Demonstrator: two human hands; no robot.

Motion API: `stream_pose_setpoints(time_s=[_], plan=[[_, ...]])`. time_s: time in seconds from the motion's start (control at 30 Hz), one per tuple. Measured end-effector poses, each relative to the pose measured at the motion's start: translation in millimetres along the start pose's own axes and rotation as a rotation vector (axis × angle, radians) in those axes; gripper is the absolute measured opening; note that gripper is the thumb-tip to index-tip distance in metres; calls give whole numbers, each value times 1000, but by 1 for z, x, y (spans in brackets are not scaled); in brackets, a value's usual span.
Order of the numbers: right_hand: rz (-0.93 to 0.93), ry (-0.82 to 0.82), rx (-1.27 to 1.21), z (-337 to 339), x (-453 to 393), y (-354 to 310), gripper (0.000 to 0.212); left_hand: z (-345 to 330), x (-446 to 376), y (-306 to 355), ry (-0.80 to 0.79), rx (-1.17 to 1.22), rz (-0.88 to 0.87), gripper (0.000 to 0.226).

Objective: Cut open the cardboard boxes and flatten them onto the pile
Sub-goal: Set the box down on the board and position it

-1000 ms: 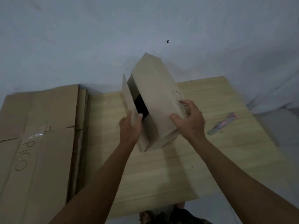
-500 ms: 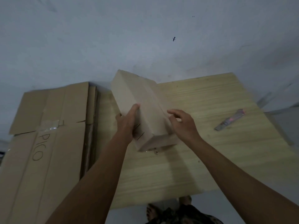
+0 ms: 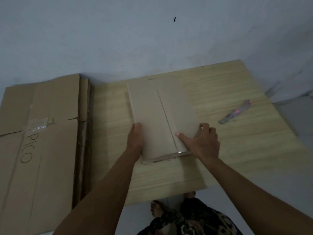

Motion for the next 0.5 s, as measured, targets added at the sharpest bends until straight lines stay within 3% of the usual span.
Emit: stream_pose_setpoints(time_s=[0.13,0.2,0.27,0.37,0.43,0.5], plan=[[25,-116,22,-7,-4,13,106,-18,8,32,235,-480,-264,56],[28,-149,-1,-4,-16,21,88,-40,17,58,318,-738,-445,65],[7,-84,-59,11,-36,34,64,-69,16,77,299,-892,-602,63],[74,117,2,46,-78,53,33,-109,7,93,201,-968,-664,60],[183,135,150,59,-109,59,43,-125,-1,103,222,-1003,-691,57],[275,33,344,59,-139,67,57,-136,-7,111,267,-1008,-718,54]])
Point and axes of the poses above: each hand's wrist, its own x-axis away from the middle knuckle, its own z-axis out of the back of the hand, y = z × x, the point moved 10 cm from there along -x, towards the middle knuckle, and after that the axes turned 3 degrees about z, right-handed, at the moved point
